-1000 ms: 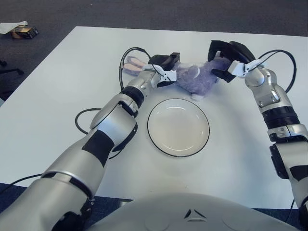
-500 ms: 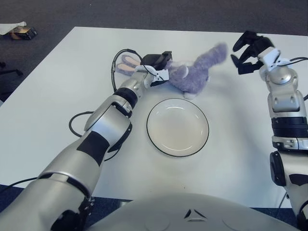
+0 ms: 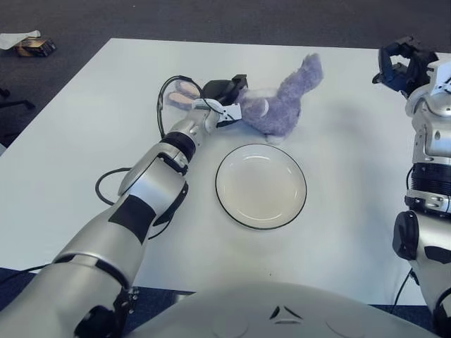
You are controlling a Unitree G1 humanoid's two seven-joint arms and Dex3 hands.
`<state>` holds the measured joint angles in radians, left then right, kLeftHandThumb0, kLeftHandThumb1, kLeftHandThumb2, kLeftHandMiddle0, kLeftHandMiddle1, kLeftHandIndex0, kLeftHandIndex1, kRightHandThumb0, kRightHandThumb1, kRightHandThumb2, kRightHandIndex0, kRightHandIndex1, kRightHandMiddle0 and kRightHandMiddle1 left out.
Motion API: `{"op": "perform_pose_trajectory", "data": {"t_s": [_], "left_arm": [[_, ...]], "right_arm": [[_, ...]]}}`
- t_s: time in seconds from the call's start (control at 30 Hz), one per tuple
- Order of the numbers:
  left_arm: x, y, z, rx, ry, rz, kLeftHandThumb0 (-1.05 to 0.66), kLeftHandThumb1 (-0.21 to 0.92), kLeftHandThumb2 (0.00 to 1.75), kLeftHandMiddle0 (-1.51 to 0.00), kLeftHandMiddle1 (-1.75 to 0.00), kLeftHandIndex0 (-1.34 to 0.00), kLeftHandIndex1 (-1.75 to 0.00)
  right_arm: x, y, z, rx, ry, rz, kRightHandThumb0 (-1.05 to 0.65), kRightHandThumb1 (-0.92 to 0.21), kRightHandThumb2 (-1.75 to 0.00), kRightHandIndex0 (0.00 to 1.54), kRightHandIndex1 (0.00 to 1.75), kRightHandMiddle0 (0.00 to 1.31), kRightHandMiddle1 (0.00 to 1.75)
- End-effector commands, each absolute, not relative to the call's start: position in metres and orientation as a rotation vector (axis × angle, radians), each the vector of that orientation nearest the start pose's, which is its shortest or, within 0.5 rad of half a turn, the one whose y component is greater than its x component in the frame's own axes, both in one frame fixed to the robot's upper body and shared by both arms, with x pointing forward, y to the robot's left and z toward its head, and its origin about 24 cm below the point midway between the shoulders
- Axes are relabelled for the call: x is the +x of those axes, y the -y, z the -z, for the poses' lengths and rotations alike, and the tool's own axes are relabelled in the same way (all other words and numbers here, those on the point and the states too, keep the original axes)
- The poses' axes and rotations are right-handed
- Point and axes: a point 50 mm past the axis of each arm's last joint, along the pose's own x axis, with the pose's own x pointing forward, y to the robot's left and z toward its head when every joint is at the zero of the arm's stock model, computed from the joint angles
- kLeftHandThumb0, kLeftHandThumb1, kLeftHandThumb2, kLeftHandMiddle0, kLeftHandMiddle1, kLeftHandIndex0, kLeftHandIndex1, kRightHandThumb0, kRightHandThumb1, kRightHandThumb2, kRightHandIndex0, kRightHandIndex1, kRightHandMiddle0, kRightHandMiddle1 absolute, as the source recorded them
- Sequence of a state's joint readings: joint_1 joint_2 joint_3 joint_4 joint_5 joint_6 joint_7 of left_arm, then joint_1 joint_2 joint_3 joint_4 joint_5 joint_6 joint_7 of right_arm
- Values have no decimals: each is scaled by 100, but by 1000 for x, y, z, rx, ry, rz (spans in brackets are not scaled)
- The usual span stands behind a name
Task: Put the doll into the plate.
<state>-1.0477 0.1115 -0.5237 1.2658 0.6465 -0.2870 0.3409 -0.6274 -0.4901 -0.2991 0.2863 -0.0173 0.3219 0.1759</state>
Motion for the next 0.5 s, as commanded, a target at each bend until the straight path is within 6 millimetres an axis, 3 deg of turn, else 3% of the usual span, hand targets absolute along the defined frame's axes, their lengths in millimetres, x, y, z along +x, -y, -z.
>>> {"op": "perform_pose_trajectory", "data": {"t_s": [0.0,0.47], "left_arm": [[391,-78,-96,1196,299,269,0,-11,172,-99,-154,-71,-175],[390,-83,-105,1151,377,244,0,-9,172,-96,-158,-70,-175]], "right_arm": [[344,285,-171,-251,47,191,-35,-92,-52,44,165,20,175],[351,298,-142,-222,-75,283,-36,-92,-52,41,165,20,175]]}}
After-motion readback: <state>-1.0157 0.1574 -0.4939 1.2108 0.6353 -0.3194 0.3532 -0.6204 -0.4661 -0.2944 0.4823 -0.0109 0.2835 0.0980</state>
